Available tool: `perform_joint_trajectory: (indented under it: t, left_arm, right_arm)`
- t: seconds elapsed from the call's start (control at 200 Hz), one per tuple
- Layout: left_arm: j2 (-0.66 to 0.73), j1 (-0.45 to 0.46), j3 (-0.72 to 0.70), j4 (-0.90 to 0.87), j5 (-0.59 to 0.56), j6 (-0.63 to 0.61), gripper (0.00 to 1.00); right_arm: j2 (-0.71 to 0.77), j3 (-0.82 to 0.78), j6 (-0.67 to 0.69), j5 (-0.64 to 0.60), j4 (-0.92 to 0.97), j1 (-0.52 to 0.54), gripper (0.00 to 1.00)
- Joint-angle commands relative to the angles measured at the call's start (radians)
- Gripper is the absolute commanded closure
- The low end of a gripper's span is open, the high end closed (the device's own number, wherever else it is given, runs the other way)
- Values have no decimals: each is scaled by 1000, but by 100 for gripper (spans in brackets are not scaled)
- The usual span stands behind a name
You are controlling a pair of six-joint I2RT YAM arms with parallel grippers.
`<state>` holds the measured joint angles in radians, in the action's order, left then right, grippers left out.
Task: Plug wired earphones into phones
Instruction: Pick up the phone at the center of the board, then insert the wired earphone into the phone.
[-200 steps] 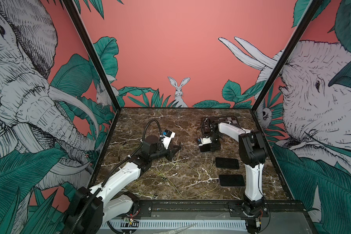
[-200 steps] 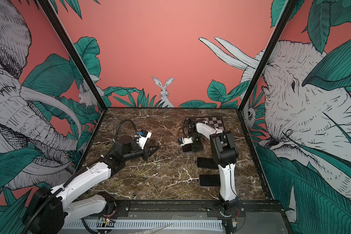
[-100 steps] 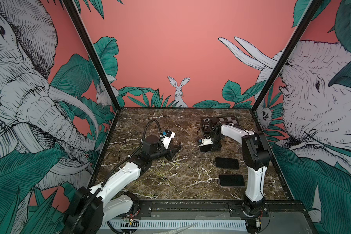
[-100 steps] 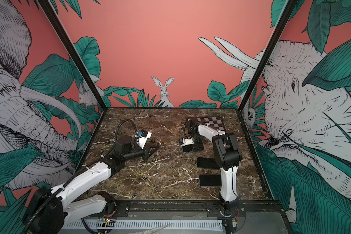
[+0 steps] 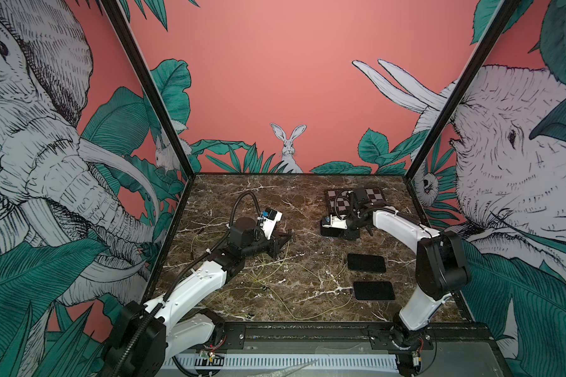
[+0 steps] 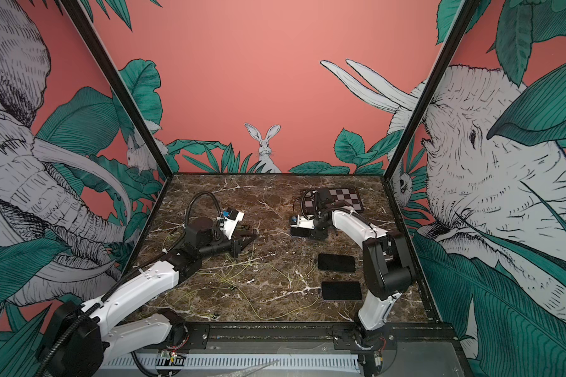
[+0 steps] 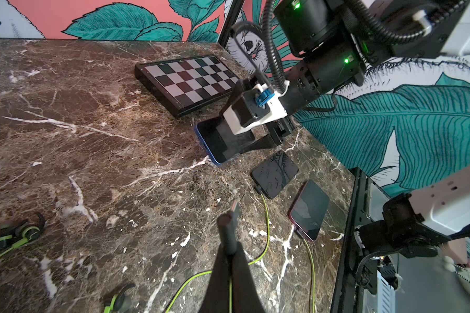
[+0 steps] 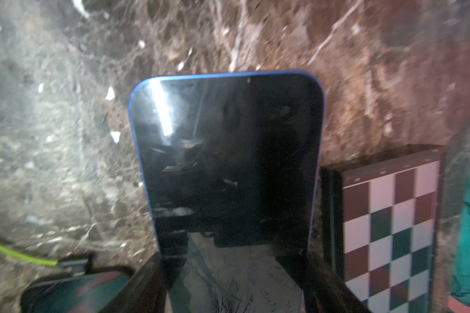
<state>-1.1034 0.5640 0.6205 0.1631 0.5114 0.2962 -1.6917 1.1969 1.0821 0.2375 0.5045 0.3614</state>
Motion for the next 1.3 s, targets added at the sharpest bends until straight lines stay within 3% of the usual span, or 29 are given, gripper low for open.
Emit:
perform_joint_trajectory:
  t: [0.0, 0.295, 0.68, 0.945, 1.295]
  left_arm:
    - [-16, -4, 26, 20, -14, 57, 100]
    - [-83, -4, 56, 69, 21, 194, 100]
    - [-32, -4, 13, 191, 25, 229, 100]
    - [-35, -4, 45, 56, -45, 162, 100]
    - [-68, -5, 64, 49, -4, 173, 100]
  right_arm:
    - [98, -69, -92, 111, -192, 37, 29]
    - [249, -201, -214, 161, -501, 128, 30]
    - [259, -232, -146, 52, -552, 220, 30]
    - [276, -254, -125, 40, -574, 225, 30]
    - [300, -254, -109, 49, -579, 247, 31]
